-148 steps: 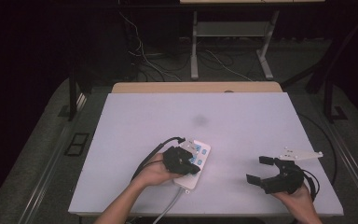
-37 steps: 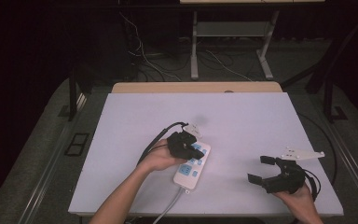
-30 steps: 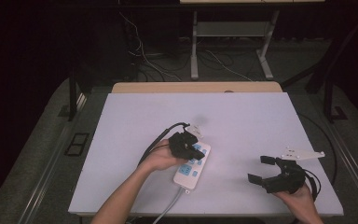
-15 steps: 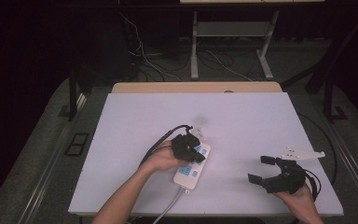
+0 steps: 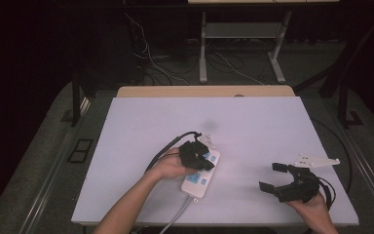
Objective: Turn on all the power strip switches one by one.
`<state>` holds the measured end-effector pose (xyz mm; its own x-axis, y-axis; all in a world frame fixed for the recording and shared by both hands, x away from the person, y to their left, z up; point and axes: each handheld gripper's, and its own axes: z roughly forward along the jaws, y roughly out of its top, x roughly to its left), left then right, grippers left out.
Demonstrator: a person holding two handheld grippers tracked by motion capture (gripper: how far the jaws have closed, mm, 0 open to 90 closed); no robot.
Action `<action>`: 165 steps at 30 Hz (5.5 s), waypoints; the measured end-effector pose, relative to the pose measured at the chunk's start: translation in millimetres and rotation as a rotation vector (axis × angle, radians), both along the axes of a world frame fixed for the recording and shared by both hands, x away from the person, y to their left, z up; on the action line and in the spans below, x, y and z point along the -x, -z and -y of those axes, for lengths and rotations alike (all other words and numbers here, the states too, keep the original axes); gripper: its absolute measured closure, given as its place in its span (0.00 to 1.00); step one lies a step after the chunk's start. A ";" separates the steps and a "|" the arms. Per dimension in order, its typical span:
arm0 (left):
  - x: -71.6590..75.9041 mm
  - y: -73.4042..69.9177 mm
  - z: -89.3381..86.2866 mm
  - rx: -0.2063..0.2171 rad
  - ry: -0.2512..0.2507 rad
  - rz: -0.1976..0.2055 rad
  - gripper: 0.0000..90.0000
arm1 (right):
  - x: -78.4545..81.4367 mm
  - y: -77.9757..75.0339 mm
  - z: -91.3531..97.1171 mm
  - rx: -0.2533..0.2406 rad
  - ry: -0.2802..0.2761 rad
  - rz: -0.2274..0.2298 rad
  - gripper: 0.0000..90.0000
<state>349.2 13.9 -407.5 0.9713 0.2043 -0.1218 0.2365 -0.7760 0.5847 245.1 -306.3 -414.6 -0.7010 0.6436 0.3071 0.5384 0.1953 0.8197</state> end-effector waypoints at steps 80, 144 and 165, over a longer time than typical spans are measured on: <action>-13.9 -38.0 1.8 0.049 -0.042 0.065 0.99 | -1.6 0.5 1.9 -0.005 0.013 0.001 0.01; -34.5 5.3 10.9 0.050 -0.069 -0.023 0.99 | -1.3 0.4 2.4 -0.003 0.012 0.004 0.01; -31.6 5.7 10.6 0.045 -0.110 -0.021 0.99 | -1.2 0.0 2.6 -0.001 0.015 0.008 0.01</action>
<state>380.9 3.3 -413.2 0.9405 0.3029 -0.1538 0.3313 -0.7180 0.6122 246.3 -308.9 -414.6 -0.6942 0.6535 0.3019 0.5343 0.1867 0.8244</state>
